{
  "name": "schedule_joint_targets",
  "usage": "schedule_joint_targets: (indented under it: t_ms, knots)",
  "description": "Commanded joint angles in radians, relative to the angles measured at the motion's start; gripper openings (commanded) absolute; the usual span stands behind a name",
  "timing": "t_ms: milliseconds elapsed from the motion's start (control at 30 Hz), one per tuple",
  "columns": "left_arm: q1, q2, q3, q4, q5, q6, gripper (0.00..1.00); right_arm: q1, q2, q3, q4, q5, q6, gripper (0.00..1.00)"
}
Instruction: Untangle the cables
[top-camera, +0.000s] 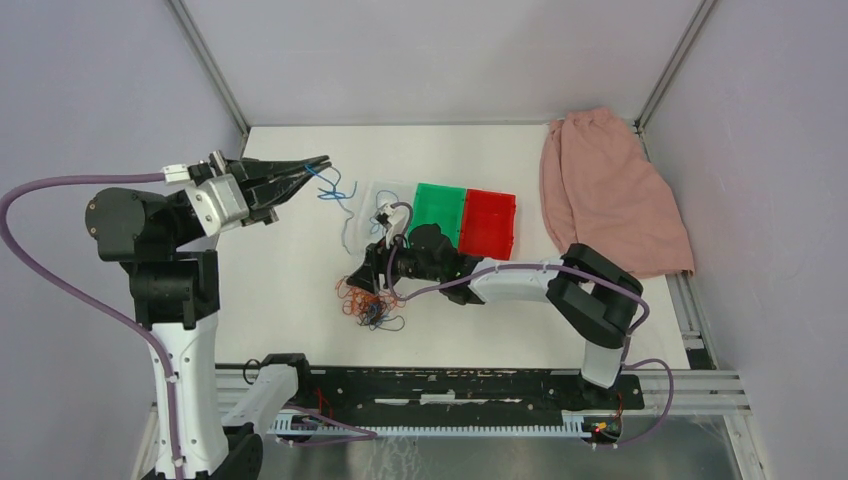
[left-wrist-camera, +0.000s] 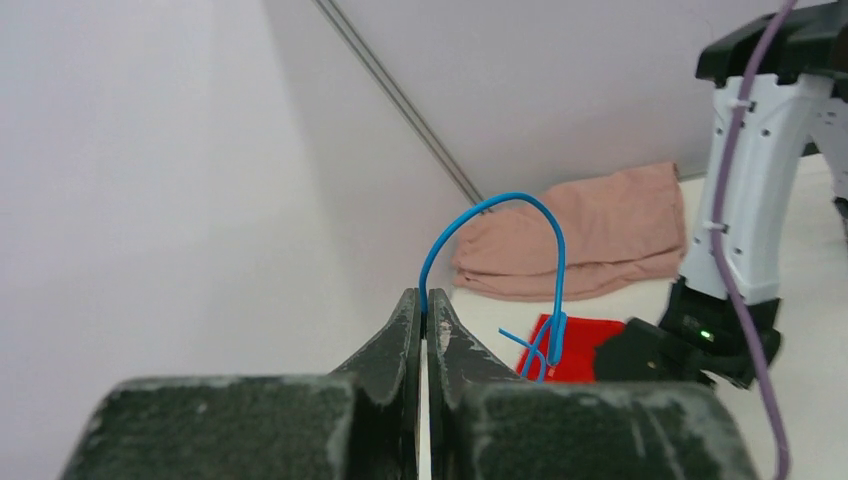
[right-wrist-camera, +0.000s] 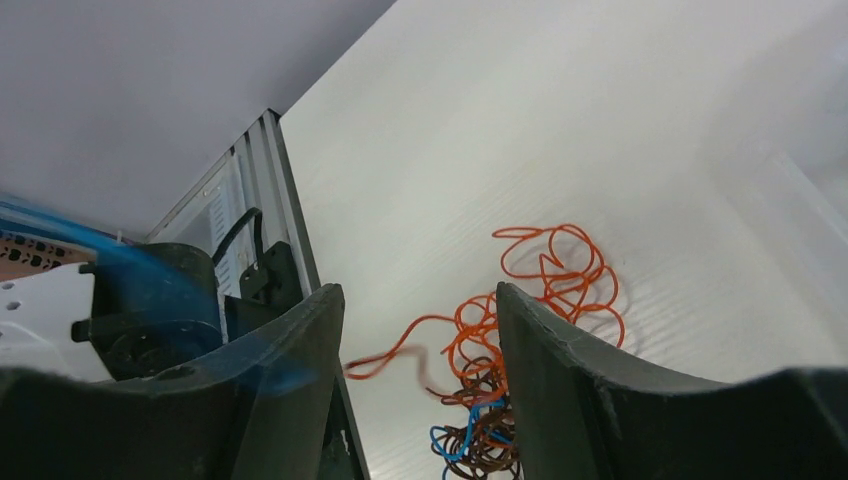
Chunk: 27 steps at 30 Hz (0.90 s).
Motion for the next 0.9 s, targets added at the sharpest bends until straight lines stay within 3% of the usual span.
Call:
schedule_joint_targets:
  t_ms: [0, 200, 433, 667, 867]
  knots:
    - [-0.003, 0.029, 0.08, 0.176, -0.112, -0.081, 0.03, 0.006, 0.03, -0.057, 0.13, 0.004, 0.056, 0.64]
    - [-0.003, 0.062, 0.108, 0.266, -0.21, -0.095, 0.03, 0.01, 0.056, -0.101, 0.166, 0.013, 0.078, 0.64]
    - [-0.003, 0.08, 0.067, 0.242, -0.214, -0.121, 0.03, 0.011, 0.011, -0.161, 0.184, 0.022, 0.09, 0.65]
    - [-0.003, 0.058, -0.099, 0.229, -0.222, -0.121, 0.03, 0.005, -0.148, -0.201, 0.056, 0.094, 0.06, 0.74]
    - [-0.011, 0.065, -0.244, 0.229, -0.249, -0.155, 0.03, -0.009, -0.276, -0.198, -0.16, 0.238, 0.018, 0.79]
